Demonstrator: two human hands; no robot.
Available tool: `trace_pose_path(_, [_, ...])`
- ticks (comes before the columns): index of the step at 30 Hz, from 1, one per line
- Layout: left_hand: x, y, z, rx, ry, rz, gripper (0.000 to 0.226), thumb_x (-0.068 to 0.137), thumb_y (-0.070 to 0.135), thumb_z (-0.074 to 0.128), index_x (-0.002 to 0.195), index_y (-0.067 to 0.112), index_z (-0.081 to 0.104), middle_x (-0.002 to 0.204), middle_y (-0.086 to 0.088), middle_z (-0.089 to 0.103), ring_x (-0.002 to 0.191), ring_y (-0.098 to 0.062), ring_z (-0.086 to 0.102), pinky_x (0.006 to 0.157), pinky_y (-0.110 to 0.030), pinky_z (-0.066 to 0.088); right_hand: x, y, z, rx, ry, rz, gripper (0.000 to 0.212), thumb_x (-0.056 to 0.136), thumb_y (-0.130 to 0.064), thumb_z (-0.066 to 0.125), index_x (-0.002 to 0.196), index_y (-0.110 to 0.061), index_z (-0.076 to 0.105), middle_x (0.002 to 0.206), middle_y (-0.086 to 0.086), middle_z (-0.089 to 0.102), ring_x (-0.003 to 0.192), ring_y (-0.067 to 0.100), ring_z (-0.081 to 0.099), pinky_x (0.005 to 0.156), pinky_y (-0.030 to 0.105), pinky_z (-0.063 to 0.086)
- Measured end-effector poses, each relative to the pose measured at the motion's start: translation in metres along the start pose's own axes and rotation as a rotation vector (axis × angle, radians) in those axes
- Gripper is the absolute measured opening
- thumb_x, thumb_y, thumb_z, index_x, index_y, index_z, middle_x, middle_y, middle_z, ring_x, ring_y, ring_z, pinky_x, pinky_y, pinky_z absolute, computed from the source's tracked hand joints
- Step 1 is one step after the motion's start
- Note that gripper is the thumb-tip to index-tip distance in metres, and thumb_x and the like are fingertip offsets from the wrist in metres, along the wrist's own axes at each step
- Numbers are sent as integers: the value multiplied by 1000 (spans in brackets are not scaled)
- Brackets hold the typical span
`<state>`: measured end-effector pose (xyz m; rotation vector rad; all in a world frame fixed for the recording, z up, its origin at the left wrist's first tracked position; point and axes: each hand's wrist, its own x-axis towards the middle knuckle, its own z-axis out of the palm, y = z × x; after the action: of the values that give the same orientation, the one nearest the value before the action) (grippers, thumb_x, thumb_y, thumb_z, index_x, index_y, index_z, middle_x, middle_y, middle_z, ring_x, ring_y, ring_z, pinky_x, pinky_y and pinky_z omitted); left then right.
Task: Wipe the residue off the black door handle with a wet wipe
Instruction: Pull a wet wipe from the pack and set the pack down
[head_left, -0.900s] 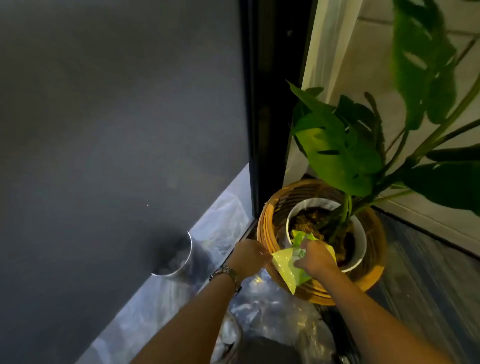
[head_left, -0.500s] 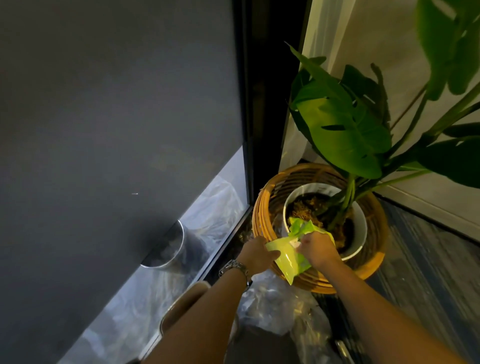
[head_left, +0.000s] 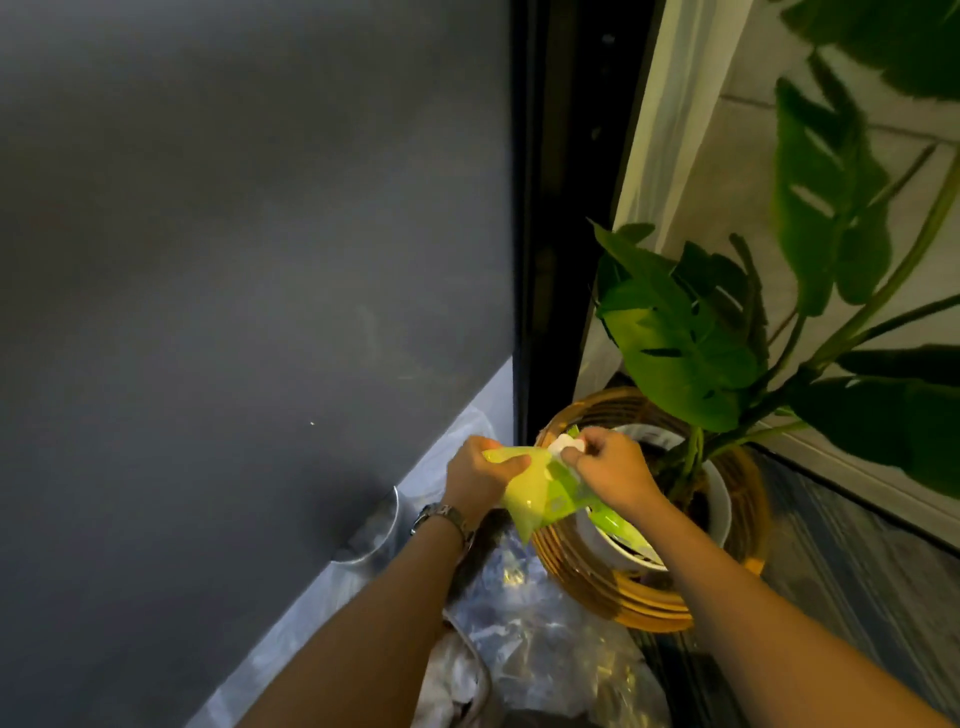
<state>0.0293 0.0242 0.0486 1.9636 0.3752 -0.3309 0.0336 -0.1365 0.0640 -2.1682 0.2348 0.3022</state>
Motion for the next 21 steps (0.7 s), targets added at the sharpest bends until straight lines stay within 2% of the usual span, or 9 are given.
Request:
trace_pose_path(2, [-17, 32, -26, -57, 28, 16, 46, 47, 51, 74, 65, 16, 50, 68, -10, 54, 62, -20, 52, 59, -46, 51, -5, -35, -10, 24, 27, -99, 24, 84, -11, 63, 65, -7, 50, 62, 9, 45, 64, 19, 43, 50, 26, 28])
trace_pose_path(5, [-38, 70, -58, -53, 48, -23, 43, 63, 34, 81, 83, 13, 49, 84, -9, 60, 69, -23, 60, 57, -38, 57, -16, -84, -24, 35, 67, -222, 24, 85, -17, 61, 67, -9, 48, 61, 7, 48, 62, 22, 44, 52, 31, 23])
trace_pose_path(7, [-48, 94, -81, -50, 88, 19, 39, 65, 32, 80, 78, 14, 49, 85, -10, 62, 67, -21, 61, 47, -30, 54, -28, -119, -34, 62, 88, -298, 25, 79, -30, 54, 64, -14, 43, 58, 1, 46, 59, 20, 44, 51, 29, 28])
trace_pose_path(9, [-61, 119, -104, -70, 118, 68, 36, 65, 31, 80, 76, 13, 52, 79, -9, 62, 61, -18, 61, 42, -26, 52, -41, -151, -44, 61, 114, -390, 23, 78, -30, 49, 69, -9, 46, 58, 3, 46, 55, 18, 42, 47, 22, 28])
trace_pose_path(10, [-70, 130, -115, -81, 123, 83, 34, 66, 30, 80, 78, 11, 54, 76, -8, 62, 60, -16, 60, 43, -25, 52, -47, -164, -48, 57, 124, -434, 22, 82, -26, 49, 73, -6, 46, 59, 5, 46, 55, 18, 41, 46, 22, 27])
trace_pose_path(13, [-94, 154, -142, -114, 158, 136, 27, 67, 27, 78, 83, 12, 62, 81, -10, 66, 68, -20, 64, 52, -28, 55, -66, -202, -57, 106, 144, -568, 20, 89, -12, 50, 72, -11, 40, 57, 1, 38, 52, 14, 35, 46, 25, 24])
trace_pose_path(17, [-128, 176, -175, -155, 265, 215, 22, 66, 23, 78, 84, 15, 67, 92, -14, 70, 86, -28, 68, 73, -42, 58, -90, -245, -61, 201, 208, -683, 18, 92, -8, 46, 76, -9, 38, 59, -3, 36, 53, 11, 33, 47, 23, 27])
trace_pose_path(21, [-165, 190, -210, -141, 337, 297, 16, 65, 21, 79, 74, 21, 65, 87, -11, 70, 84, -27, 67, 77, -43, 57, -108, -276, -59, 291, 331, -714, 29, 93, -6, 43, 69, -16, 31, 66, -6, 34, 59, 12, 34, 49, 19, 29])
